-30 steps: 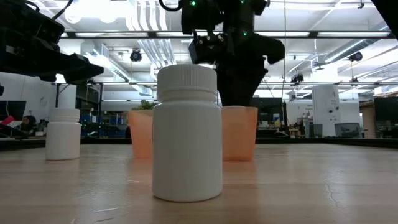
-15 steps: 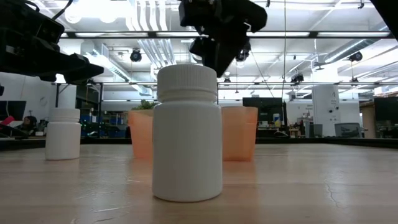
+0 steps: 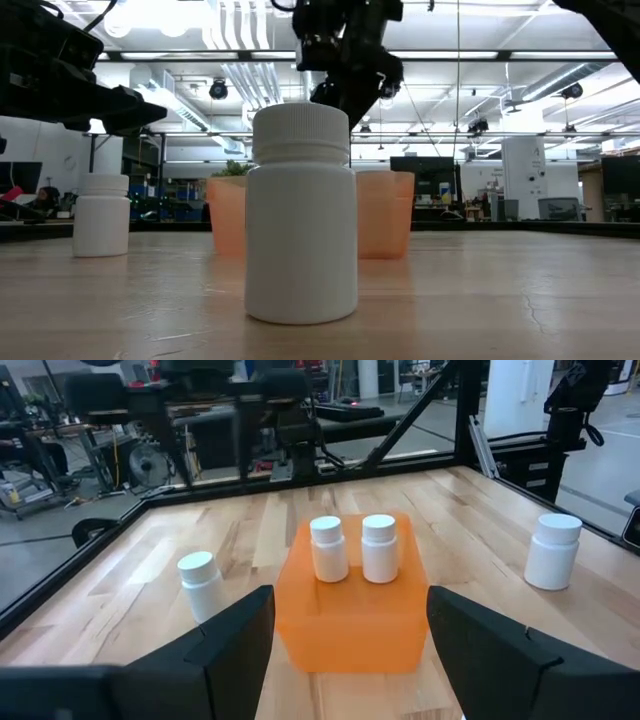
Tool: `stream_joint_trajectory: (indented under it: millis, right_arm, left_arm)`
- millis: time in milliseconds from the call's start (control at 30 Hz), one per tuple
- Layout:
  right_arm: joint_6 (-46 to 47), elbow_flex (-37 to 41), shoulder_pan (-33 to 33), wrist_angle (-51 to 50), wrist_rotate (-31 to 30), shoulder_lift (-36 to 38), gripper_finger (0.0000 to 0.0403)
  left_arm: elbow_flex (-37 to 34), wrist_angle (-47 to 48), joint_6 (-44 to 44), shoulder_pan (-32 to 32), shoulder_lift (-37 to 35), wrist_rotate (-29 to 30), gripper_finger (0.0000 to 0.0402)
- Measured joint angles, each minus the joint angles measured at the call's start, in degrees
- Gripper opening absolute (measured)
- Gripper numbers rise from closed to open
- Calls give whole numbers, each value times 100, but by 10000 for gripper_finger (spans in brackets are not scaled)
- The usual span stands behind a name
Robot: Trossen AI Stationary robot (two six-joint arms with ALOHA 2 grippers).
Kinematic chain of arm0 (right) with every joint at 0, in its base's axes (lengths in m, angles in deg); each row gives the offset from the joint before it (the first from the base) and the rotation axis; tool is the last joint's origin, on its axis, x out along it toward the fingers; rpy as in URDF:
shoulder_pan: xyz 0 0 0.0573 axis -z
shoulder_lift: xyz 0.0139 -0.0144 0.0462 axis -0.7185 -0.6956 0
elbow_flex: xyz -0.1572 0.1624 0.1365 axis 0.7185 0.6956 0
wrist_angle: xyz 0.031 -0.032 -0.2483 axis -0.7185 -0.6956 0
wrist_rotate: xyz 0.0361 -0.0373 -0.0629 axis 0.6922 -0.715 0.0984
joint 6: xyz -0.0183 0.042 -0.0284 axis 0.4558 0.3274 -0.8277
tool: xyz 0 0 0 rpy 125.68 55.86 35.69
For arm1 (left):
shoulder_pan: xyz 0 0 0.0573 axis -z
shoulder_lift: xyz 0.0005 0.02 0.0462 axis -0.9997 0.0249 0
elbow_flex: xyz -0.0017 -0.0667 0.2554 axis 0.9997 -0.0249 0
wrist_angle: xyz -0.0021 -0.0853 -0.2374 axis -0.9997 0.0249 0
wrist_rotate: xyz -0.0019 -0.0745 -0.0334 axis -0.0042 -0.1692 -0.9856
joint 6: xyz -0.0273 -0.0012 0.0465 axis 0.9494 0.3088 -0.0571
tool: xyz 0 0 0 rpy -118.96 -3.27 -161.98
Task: Pick and place pill bottles into a basket
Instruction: Put the pill bottle into the bin
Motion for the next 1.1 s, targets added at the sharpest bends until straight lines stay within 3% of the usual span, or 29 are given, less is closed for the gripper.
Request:
stream_joint_trajectory:
  millis: [333,700,1100]
  right_arm:
    - [-260,0,342,503,598,-113,208]
    - [-345,4,395,608,633,-674,208]
    - [-393,24,623,685,636,-743,208]
  left_arm:
    - [0,-1,0,-1,-4,0,245]
    - [0,-2,0,-1,-7,1,245]
    - [0,0,0,1,-4,0,245]
